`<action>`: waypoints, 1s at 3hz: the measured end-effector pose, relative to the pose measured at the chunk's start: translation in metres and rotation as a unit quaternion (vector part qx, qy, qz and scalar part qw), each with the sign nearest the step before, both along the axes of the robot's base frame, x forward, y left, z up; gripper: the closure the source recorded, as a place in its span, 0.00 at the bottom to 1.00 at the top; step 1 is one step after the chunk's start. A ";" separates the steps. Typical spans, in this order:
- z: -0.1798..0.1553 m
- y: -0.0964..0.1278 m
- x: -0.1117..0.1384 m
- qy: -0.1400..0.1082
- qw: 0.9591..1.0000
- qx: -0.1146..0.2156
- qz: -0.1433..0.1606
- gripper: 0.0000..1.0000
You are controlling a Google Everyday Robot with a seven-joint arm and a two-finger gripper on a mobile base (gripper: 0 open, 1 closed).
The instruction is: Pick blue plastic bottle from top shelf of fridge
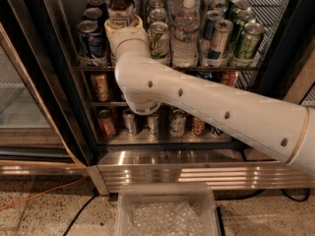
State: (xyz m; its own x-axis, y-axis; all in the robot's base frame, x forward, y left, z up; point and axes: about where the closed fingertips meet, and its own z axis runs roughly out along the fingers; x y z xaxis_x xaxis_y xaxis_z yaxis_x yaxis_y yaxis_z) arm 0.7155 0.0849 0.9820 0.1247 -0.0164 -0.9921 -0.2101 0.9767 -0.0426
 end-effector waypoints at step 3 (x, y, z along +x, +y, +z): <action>0.021 -0.022 -0.009 0.010 1.000 -0.008 0.028 1.00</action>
Offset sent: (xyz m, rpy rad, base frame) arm -0.1165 -0.0027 0.0940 -0.0319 0.2314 0.6680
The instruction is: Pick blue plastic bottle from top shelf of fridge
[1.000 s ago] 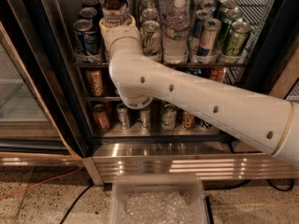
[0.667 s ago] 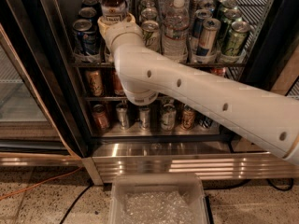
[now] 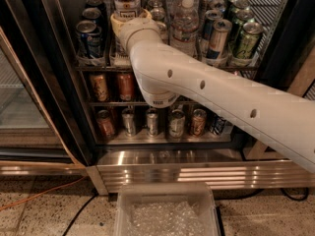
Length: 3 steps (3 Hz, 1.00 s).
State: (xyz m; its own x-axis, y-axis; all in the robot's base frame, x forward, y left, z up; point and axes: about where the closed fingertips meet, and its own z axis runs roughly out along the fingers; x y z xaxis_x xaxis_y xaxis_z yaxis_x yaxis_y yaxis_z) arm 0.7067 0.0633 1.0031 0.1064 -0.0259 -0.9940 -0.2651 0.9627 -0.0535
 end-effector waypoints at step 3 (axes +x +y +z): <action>-0.032 0.012 -0.051 0.018 0.997 0.018 0.072 1.00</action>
Offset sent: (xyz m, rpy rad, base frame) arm -0.0409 0.0092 -0.0285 0.0425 0.0258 0.1317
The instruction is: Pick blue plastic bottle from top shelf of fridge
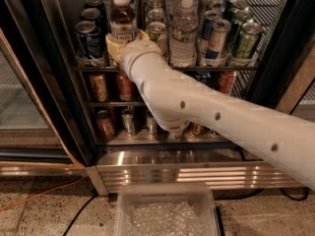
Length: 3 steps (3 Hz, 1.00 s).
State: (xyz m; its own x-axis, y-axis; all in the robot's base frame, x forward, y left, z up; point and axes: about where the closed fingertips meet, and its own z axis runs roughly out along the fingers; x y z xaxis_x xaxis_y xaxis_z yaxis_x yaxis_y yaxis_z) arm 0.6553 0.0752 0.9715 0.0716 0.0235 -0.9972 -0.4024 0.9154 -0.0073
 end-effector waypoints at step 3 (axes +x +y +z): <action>-0.009 -0.003 -0.011 0.003 1.000 0.006 0.011 1.00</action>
Offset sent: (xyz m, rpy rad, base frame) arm -0.0941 -0.0211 -0.0237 0.0365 0.1654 0.4168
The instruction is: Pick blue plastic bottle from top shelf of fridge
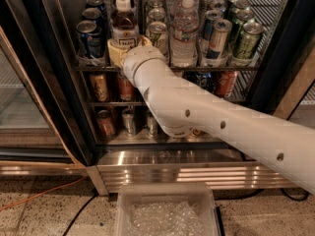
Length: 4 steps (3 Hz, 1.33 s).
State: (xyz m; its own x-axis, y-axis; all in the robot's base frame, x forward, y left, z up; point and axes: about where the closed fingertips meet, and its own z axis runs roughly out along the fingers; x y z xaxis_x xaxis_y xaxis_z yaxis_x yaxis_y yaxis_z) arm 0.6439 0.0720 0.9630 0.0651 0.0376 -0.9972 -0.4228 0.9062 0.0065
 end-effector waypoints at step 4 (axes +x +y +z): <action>-0.002 -0.018 0.006 0.011 0.999 0.013 0.028 1.00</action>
Offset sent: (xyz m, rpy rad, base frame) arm -0.0344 -0.0237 -0.0188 0.0617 0.2821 0.5544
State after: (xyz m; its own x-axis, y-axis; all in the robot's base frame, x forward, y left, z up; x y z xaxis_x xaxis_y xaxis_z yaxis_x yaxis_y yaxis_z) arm 0.6496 0.0541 0.9611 0.0401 0.0664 -0.9970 -0.4722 0.8806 0.0397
